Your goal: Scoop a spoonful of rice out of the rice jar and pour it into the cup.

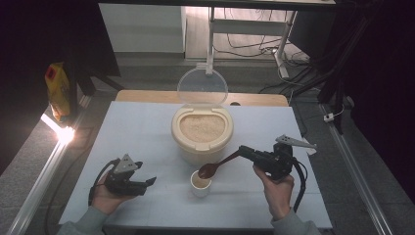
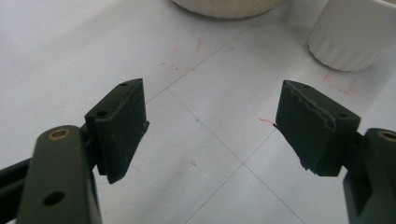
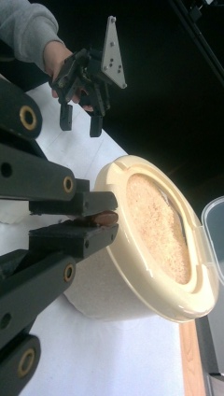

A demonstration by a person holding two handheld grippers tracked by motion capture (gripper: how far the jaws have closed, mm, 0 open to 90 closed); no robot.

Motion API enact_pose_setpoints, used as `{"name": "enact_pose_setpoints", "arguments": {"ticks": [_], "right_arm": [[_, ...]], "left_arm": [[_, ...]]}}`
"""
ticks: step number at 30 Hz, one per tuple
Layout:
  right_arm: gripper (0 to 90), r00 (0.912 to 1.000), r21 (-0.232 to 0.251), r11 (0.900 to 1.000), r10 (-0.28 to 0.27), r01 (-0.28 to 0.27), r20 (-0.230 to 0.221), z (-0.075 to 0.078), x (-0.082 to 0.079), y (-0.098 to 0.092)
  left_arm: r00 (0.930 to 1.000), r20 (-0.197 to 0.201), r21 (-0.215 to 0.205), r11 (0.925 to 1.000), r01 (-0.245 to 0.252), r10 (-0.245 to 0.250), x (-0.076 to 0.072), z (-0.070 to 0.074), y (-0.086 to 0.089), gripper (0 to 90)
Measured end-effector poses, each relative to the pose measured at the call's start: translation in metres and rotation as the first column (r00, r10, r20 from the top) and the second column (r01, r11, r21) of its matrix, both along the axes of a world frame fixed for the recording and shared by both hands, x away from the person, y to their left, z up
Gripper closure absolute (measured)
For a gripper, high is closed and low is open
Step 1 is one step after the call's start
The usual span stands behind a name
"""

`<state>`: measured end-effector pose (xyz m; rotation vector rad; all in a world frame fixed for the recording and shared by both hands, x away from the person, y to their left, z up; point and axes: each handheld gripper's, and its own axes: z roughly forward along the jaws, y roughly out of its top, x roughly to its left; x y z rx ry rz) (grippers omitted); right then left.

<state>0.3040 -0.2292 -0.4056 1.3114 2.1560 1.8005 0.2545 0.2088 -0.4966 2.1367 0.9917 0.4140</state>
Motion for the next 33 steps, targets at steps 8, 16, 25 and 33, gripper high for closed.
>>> {"name": "enact_pose_setpoints", "arguments": {"ticks": [8,16,25,33], "right_arm": [[83.5,0.9998,-0.016,1.0,0.007,-0.006,0.021,0.002,-0.001,0.0],[83.4,1.0,0.017,1.0,-0.001,0.001,-0.003,-0.001,0.001,-0.006],[83.4,0.9998,0.097,0.995,-0.016,0.017,-0.01,0.007,-0.006,-0.035],[83.5,0.9983,0.086,0.995,-0.05,0.052,-0.03,0.012,-0.015,-0.07]], "left_arm": [[1.0,-0.001,0.001,1.0,0.0,0.0,0.0,0.0,0.0,24.2],[1.0,-0.002,0.002,1.0,-0.001,0.001,0.0,0.0,0.0,24.2],[1.0,-0.002,0.001,1.0,-0.003,0.003,0.0,0.0,0.001,24.2],[1.0,-0.004,0.008,1.0,-0.002,0.002,0.001,-0.001,-0.002,24.1]]}}
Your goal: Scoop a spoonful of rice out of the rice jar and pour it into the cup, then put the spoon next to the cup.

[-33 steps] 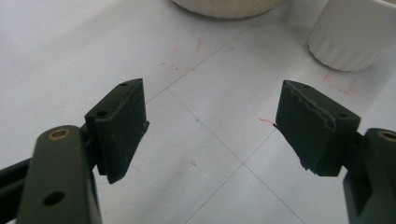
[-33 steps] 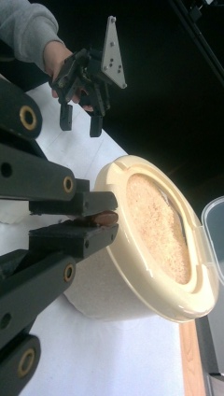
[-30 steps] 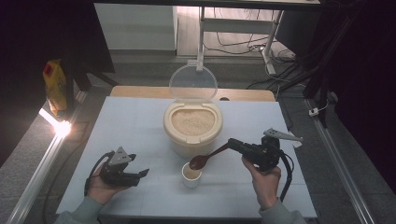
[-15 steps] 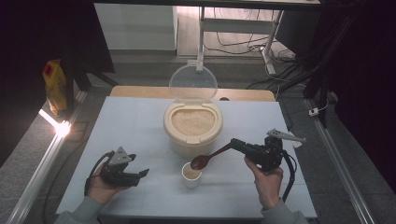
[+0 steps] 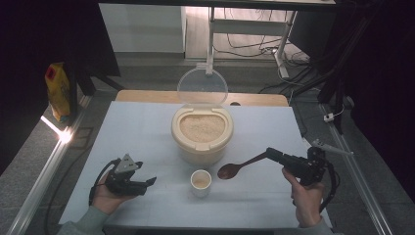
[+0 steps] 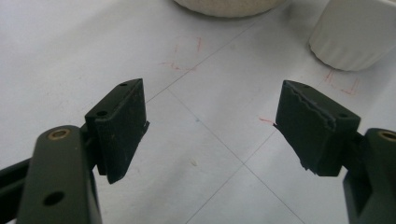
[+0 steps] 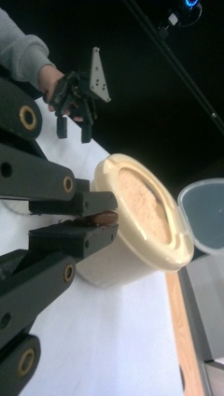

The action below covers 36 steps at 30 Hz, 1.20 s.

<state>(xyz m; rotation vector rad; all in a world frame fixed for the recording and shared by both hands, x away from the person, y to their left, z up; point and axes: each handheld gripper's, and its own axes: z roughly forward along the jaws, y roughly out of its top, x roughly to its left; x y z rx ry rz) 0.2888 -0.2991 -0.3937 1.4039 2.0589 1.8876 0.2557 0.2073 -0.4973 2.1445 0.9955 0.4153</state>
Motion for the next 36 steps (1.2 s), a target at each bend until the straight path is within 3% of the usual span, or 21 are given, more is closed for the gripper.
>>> {"name": "enact_pose_setpoints", "arguments": {"ticks": [9,17,22,27,31,36], "right_arm": [[83.4,0.9991,-0.062,0.998,0.028,-0.03,-0.033,-0.006,0.001,0.001],[83.4,0.992,-0.106,0.99,0.087,-0.096,-0.091,-0.012,0.001,0.008],[83.4,0.9827,-0.115,0.982,0.133,-0.148,-0.13,-0.019,0.002,0.017],[83.4,0.9629,-0.099,0.973,0.187,-0.209,-0.194,-0.029,0.007,0.027],[83.3,0.9537,-0.099,0.968,0.204,-0.23,-0.22,-0.038,0.012,0.036],[83.3,0.9347,-0.104,0.955,0.244,-0.278,-0.259,-0.048,0.019,0.051]], "left_arm": [[1.0,0.0,0.0,1.0,-0.001,0.001,0.001,0.0,0.0,24.1],[1.0,0.002,0.0,1.0,0.001,-0.001,0.001,0.0,0.0,24.0],[1.0,-0.001,0.005,1.0,0.005,-0.005,0.002,0.0,-0.001,24.0],[1.0,-0.002,0.005,1.0,0.003,-0.003,0.002,-0.001,-0.001,24.0],[1.0,-0.002,0.007,1.0,0.004,-0.004,0.002,-0.001,-0.001,24.0],[1.0,-0.002,0.005,1.0,0.003,-0.003,0.002,-0.001,-0.001,24.0]]}}
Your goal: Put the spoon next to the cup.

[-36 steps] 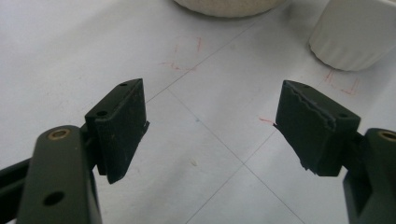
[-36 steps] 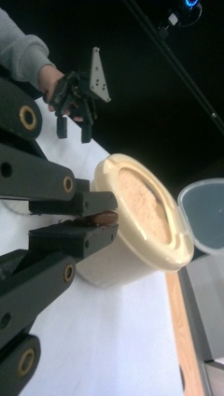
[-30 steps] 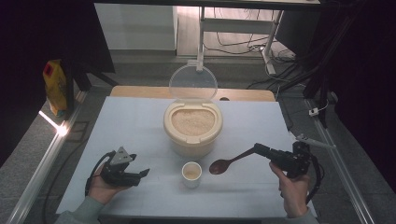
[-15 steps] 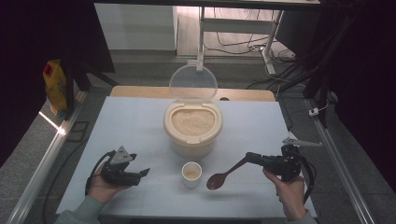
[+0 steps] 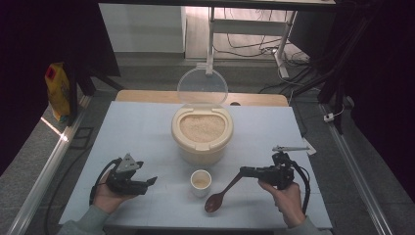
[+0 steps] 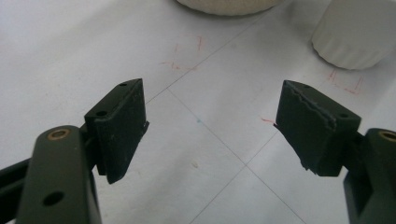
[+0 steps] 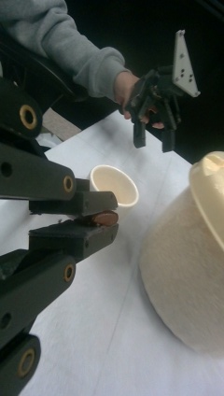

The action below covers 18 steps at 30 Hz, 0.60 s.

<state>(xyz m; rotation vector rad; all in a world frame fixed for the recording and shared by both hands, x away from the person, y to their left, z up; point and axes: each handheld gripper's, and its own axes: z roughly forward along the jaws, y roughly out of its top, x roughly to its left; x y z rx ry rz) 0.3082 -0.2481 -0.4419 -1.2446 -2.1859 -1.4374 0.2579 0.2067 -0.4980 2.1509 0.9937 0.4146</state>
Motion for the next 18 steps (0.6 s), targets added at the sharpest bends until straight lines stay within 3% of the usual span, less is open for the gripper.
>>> {"name": "enact_pose_setpoints", "arguments": {"ticks": [8,11,18], "right_arm": [[83.1,0.9996,-0.037,0.999,0.015,-0.016,-0.023,-0.011,0.01,0.013],[82.4,0.9991,-0.025,1.0,0.008,-0.009,-0.041,-0.017,0.018,0.014],[77.6,0.9975,-0.054,0.998,-0.031,0.027,-0.064,-0.033,0.037,0.019]], "left_arm": [[1.0,0.0,0.004,1.0,0.002,-0.002,0.0,0.0,0.0,24.0],[1.0,0.001,0.004,1.0,0.002,-0.002,0.0,0.0,0.0,24.0],[1.0,0.001,0.008,1.0,-0.001,0.001,0.0,0.0,-0.001,23.9]]}}
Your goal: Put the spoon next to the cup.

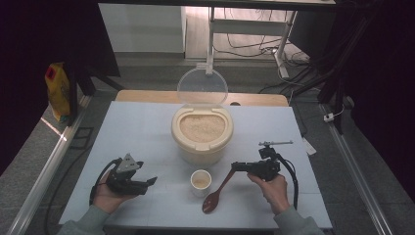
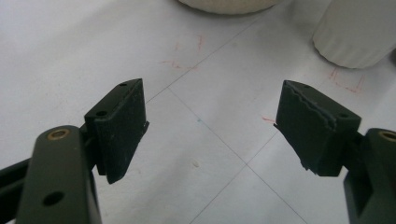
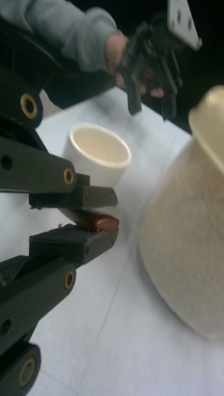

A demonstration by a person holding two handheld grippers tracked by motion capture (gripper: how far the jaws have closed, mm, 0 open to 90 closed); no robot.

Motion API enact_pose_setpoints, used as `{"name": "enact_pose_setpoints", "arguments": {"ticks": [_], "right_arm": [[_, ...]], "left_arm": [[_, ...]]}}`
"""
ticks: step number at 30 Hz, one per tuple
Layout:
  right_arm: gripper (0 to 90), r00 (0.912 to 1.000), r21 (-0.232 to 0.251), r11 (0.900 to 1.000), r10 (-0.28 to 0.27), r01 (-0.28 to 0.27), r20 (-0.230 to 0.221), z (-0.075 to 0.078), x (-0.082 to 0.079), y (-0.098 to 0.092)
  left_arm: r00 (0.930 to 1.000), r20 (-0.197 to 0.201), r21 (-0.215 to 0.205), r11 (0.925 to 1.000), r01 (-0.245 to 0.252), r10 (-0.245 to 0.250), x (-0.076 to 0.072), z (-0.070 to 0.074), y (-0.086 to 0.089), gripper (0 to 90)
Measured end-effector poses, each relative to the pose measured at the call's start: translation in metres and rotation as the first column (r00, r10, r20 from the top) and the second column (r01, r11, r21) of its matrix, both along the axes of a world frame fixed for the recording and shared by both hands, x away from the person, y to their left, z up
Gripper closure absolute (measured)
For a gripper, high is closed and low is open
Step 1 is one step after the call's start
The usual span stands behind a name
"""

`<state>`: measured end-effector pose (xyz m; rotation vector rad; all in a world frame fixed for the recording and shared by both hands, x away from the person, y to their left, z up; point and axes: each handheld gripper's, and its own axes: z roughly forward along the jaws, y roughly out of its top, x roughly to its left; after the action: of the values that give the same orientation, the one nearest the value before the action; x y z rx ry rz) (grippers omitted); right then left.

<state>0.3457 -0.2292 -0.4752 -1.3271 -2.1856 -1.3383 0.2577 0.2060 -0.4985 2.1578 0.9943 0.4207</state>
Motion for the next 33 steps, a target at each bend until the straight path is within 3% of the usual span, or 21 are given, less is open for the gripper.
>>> {"name": "enact_pose_setpoints", "arguments": {"ticks": [5,11,16,24,28,33], "right_arm": [[72.0,0.9993,-0.065,0.997,-0.038,0.038,0.005,-0.012,0.01,0.004],[59.4,0.9933,-0.159,0.983,-0.08,0.093,0.084,-0.012,0.011,0.009],[56.6,0.9894,-0.171,0.98,-0.086,0.105,0.117,-0.01,0.012,0.008],[49.1,0.9816,-0.238,0.961,-0.105,0.141,0.16,-0.013,0.019,0.013],[49.4,0.9792,-0.229,0.961,-0.119,0.155,0.164,-0.013,0.023,0.011],[49.4,0.9763,-0.234,0.963,-0.09,0.136,0.197,-0.009,0.015,0.009]], "left_arm": [[1.0,0.003,0.008,1.0,0.001,-0.001,0.0,0.0,0.0,23.9],[1.0,0.003,0.009,1.0,0.0,0.0,0.0,-0.001,0.0,23.9],[1.0,0.002,0.01,0.9999,-0.001,0.001,0.0,-0.001,0.0,23.9],[1.0,0.002,0.011,0.9999,-0.001,0.001,-0.001,-0.001,0.0,23.8],[1.0,0.003,0.01,1.0,-0.001,0.001,-0.001,-0.001,0.0,23.8],[1.0,0.005,0.005,1.0,-0.001,0.001,-0.002,-0.001,0.001,23.8]]}}
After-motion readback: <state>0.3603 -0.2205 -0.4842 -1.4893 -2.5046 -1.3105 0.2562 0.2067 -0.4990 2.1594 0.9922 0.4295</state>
